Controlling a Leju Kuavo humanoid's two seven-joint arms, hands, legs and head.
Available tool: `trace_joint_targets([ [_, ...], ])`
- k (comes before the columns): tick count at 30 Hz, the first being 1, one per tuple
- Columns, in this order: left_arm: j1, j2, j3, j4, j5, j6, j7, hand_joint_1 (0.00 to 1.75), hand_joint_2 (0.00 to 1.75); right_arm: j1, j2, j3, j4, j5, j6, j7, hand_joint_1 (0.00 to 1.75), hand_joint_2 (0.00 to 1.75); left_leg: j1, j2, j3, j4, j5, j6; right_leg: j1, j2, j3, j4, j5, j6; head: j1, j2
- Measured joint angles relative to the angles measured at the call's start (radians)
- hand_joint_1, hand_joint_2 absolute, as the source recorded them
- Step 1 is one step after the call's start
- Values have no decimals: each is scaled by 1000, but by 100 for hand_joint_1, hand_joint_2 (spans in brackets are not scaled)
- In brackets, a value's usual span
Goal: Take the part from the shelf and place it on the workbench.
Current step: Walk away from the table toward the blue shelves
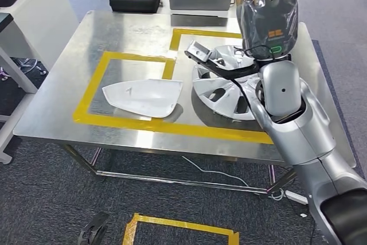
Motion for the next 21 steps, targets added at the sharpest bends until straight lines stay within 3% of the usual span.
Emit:
trace_joint_targets([
  [1,0,0,0,0,-1,2,0,0,0,9,0,-1,1,0,-1,-2,0,175,3,0,-3,2,1,-3,-3,0,2,7,7,6,0,0],
  [2,0,-1,0,0,-3,5,-1,0,0,16,0,-3,2,0,-1,-6,0,175,7,0,-8,7,2,-6,-7,-2,23,-26,31,11,0,0],
  [4,0,-1,1,0,-5,12,-5,0,0,24,1,-7,2,0,-3,-13,0,175,14,-1,-18,20,1,-20,-13,-12,97,-152,79,24,2,0],
  [5,0,-1,1,0,-5,16,-6,0,0,30,4,-9,2,0,-7,-15,0,175,14,0,-24,29,0,-29,-12,-15,125,-200,91,22,3,0],
  [6,0,0,2,0,-6,19,-8,0,0,37,7,-11,2,0,-10,-16,0,175,13,0,-29,36,0,-37,-11,-17,140,-226,91,16,3,0],
  [9,1,-2,3,0,-7,24,-10,0,0,61,14,-15,1,0,-16,-16,0,175,13,-1,-37,45,4,-55,-8,-8,132,-224,90,-19,1,0],
  [10,2,-3,4,0,-7,26,-10,0,0,67,17,-18,1,0,-17,-16,0,175,15,-8,-42,54,-9,-58,-7,-6,128,-223,94,-29,0,0],
  [12,5,-3,5,0,-9,29,-11,0,0,76,26,-26,1,0,-18,-17,0,175,17,-32,-67,127,-76,-60,-5,-2,116,-224,105,-46,-5,0],
  [14,7,-3,6,0,-11,31,-12,0,0,89,33,-33,1,0,-19,-19,0,175,12,-49,-106,261,-161,-58,2,4,101,-224,116,-58,-9,0],
  [15,8,-4,6,0,-11,31,-12,0,0,95,35,-34,1,0,-19,-20,0,175,9,-52,-117,311,-185,-54,7,6,94,-224,121,-62,-10,0],
  [16,8,-4,6,0,-12,31,-12,0,0,100,36,-36,2,0,-19,-20,0,175,5,-53,-114,330,-190,-47,12,9,86,-223,127,-64,-10,0],
  [17,8,-5,6,0,-12,31,-12,0,0,104,36,-37,2,0,-20,-20,0,175,0,-54,-93,310,-176,-38,17,13,79,-223,133,-65,-10,0],
  [20,8,-4,6,0,-13,31,-13,0,0,106,40,-42,1,0,-20,-20,0,175,-20,-69,30,117,-113,6,27,21,65,-224,151,-64,-9,0],
  [21,7,-3,7,0,-13,32,-13,0,0,106,42,-44,1,0,-21,-21,0,175,-26,-74,57,70,-103,13,27,22,62,-225,158,-60,-9,0],
])
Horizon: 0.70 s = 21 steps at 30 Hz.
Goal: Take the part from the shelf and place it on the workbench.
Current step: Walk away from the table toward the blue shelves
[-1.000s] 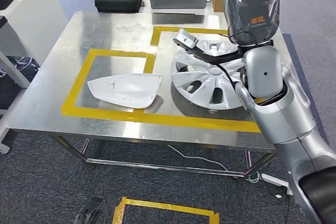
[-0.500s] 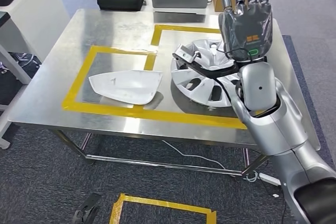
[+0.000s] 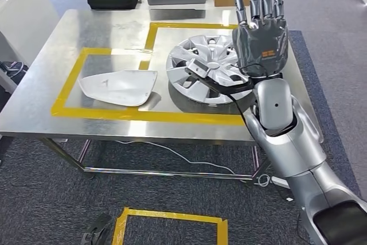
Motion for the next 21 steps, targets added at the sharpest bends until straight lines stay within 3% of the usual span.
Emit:
trace_joint_targets([
  [1,0,1,0,0,0,1,0,0,0,1,1,-2,0,0,-1,0,0,175,-4,-3,11,-24,3,4,-2,0,-2,-2,8,5,0,0],
  [4,0,-2,0,0,-1,3,-2,0,0,7,3,-7,0,0,-2,-2,0,175,-3,2,3,-48,35,2,-4,1,-13,-11,21,19,0,0],
  [6,-1,-5,0,0,-3,4,-3,0,0,12,4,-14,0,0,-4,-7,0,175,4,10,-12,-65,62,8,-2,-3,-37,29,-34,29,4,0],
  [8,0,-7,1,0,-4,5,-3,0,0,19,4,-18,0,0,-7,-14,0,175,3,15,-36,-66,81,12,-5,-9,-70,144,-126,38,8,0],
  [9,0,-7,1,0,-4,5,-3,0,0,24,5,-19,0,0,-8,-16,0,175,3,17,-50,-64,90,11,-7,-10,-82,205,-155,41,8,0],
  [10,1,-8,2,0,-5,6,-4,0,0,29,5,-20,0,0,-9,-17,0,175,4,20,-64,-62,99,10,-8,-11,-83,247,-160,44,8,0],
  [11,1,-9,2,0,-5,6,-4,0,0,33,6,-20,0,0,-10,-17,0,175,4,22,-78,-60,108,8,-9,-12,-71,258,-144,47,8,0],
  [13,1,-12,3,0,-7,7,-5,0,0,37,8,-22,0,0,-12,-18,0,175,5,25,-102,-52,123,2,-12,-16,8,171,-91,50,8,0],
  [15,1,-14,5,0,-8,9,-5,0,0,38,14,-24,-1,0,-14,-17,0,175,3,27,-121,-43,135,-8,-11,-22,109,30,-86,47,8,0],
  [16,1,-15,7,0,-8,10,-5,0,0,39,16,-25,-2,0,-15,-17,0,175,2,28,-128,-40,142,-12,-9,-22,138,-15,-95,44,8,0],
  [17,2,-15,8,0,-9,11,-6,0,0,41,18,-26,-2,0,-16,-17,0,175,2,29,-133,-38,149,-16,-7,-21,150,-37,-103,39,7,0],
  [19,4,-16,9,0,-10,13,-6,0,0,45,19,-26,-3,0,-17,-16,0,175,4,28,-140,-38,157,-27,-8,-21,141,-43,-93,24,7,0],
  [21,7,-16,10,0,-10,13,-6,0,0,47,22,-26,-3,0,-17,-16,0,175,7,24,-158,3,109,-40,-11,-23,127,-45,-76,4,6,0],
])
